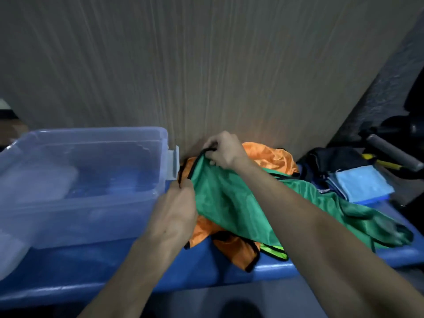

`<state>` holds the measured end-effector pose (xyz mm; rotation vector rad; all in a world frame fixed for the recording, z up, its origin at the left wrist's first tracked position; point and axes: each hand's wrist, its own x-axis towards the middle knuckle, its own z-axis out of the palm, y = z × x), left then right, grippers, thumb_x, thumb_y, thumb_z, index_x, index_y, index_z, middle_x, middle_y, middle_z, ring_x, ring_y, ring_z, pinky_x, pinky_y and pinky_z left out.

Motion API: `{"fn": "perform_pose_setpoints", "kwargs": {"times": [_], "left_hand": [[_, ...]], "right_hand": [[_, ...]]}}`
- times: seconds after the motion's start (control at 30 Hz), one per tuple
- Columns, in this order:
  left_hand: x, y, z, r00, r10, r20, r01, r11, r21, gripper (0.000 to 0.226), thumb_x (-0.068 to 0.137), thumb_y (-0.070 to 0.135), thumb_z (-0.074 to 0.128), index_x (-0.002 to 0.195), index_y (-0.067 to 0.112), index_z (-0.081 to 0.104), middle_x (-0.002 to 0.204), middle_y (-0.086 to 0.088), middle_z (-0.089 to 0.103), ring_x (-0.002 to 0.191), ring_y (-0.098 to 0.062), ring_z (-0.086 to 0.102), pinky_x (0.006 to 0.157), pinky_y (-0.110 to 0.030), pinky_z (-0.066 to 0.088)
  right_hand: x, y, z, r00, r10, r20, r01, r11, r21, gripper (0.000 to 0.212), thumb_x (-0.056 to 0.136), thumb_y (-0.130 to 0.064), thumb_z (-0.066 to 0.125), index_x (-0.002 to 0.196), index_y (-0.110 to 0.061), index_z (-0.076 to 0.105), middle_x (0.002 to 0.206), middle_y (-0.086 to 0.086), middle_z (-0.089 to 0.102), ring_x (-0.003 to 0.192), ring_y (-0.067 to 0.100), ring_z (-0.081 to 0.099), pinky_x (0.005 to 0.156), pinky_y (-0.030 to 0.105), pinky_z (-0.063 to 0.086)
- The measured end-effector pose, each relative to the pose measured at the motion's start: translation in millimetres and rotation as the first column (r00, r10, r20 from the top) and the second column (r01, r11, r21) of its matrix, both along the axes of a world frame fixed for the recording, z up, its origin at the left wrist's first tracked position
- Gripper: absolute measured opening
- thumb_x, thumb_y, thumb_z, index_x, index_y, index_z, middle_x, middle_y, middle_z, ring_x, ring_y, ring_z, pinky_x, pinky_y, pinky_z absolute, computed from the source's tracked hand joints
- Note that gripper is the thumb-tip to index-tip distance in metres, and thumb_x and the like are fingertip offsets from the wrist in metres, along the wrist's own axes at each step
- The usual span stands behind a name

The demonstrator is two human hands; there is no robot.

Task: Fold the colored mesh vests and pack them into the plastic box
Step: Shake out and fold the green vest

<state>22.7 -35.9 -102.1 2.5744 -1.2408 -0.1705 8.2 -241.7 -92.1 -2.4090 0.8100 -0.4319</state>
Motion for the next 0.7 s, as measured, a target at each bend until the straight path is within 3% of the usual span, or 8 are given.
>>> {"fn": "perform_pose_setpoints", "kwargs": {"times": [0.07,0.17,0.23,0.3,0.37,0.47,0.53,0.7], "left_hand": [[-1.7,-2.8,-3.3,0.997,0.007,0.073,-0.017,0.990,0.140,0.034,0.096,-0.003,0.038,0.129,0.006,0.045,0.127,-0.016,0.053,0.110,-0.038,0.061,0.080,-0.041,0.046],[-3.8,-2.7,-6.5,0.997,-0.016,0.080,-0.008,0.957,0.290,0.026,0.101,0.007,0.038,0.125,0.010,0.047,0.121,-0.013,0.061,0.111,-0.035,0.063,0.074,-0.038,0.040],[-7.4,-7.1,-6.3,0.989,-0.068,0.128,0.032,0.963,0.267,0.017,0.105,0.020,0.038,0.116,0.015,0.051,0.111,-0.009,0.063,0.108,-0.034,0.064,0.073,-0.037,0.039],[-15.0,-20.3,-7.7,0.974,-0.154,0.167,0.129,0.980,0.150,0.019,0.107,0.032,0.037,0.112,0.019,0.050,0.097,-0.003,0.060,0.103,-0.033,0.064,0.069,-0.038,0.040],[-25.3,-38.2,-13.3,0.953,-0.262,0.152,0.264,0.965,0.010,0.024,0.107,0.038,0.037,0.121,0.024,0.050,0.110,0.001,0.057,0.109,-0.028,0.060,0.073,-0.041,0.048],[-42.2,-66.7,-35.4,0.871,-0.441,0.217,0.464,0.883,-0.068,0.035,0.104,0.040,0.043,0.136,0.027,0.049,0.131,0.007,0.044,0.124,-0.022,0.043,0.092,-0.043,0.050],[-56.4,-81.0,-46.9,0.813,-0.510,0.281,0.553,0.827,-0.098,0.037,0.101,0.039,0.050,0.135,0.026,0.053,0.134,0.006,0.045,0.124,-0.023,0.044,0.093,-0.043,0.050],[-77.6,-104.4,-64.3,0.833,-0.423,0.357,0.485,0.869,-0.102,0.033,0.090,0.038,0.066,0.118,0.021,0.063,0.121,-0.002,0.058,0.108,-0.030,0.056,0.080,-0.046,0.054]], "right_hand": [[8.5,0.7,-7.7,1.000,0.027,0.001,-0.027,0.999,0.020,0.017,0.084,-0.002,0.069,0.089,-0.016,0.076,0.079,0.010,0.078,0.070,0.019,0.075,0.074,0.031,0.060],[7.6,3.6,-12.5,0.998,0.037,0.045,-0.035,0.999,-0.040,0.022,0.086,-0.011,0.074,0.108,-0.013,0.076,0.106,0.007,0.077,0.103,0.022,0.071,0.097,0.025,0.048],[-6.2,7.8,-11.4,0.993,0.036,0.115,-0.030,0.998,-0.055,0.029,0.087,-0.015,0.074,0.116,-0.016,0.074,0.121,0.004,0.072,0.111,0.022,0.067,0.094,0.018,0.040],[-32.2,11.0,-10.1,0.962,0.033,0.272,-0.031,0.999,-0.014,0.026,0.088,-0.013,0.073,0.114,-0.016,0.073,0.121,0.002,0.071,0.098,0.020,0.069,0.085,0.018,0.045],[-71.6,8.0,-9.8,0.913,0.007,0.409,-0.009,1.000,0.003,0.020,0.088,-0.009,0.071,0.106,-0.016,0.074,0.111,-0.001,0.071,0.083,0.010,0.068,0.075,0.015,0.047],[-150.2,-11.8,-18.7,0.867,-0.163,0.471,0.164,0.986,0.039,0.015,0.089,-0.011,0.071,0.097,-0.024,0.073,0.090,-0.014,0.072,0.074,0.012,0.071,0.068,0.021,0.051],[-209.2,-32.3,-30.3,0.823,-0.324,0.467,0.355,0.935,0.024,0.013,0.090,-0.012,0.070,0.094,-0.025,0.073,0.083,-0.015,0.072,0.071,0.012,0.070,0.067,0.024,0.051],[-340.1,-76.7,-48.6,0.679,-0.675,0.288,0.714,0.699,-0.045,0.016,0.089,-0.016,0.072,0.104,-0.014,0.072,0.103,0.002,0.072,0.092,0.025,0.070,0.080,0.033,0.052]]}}
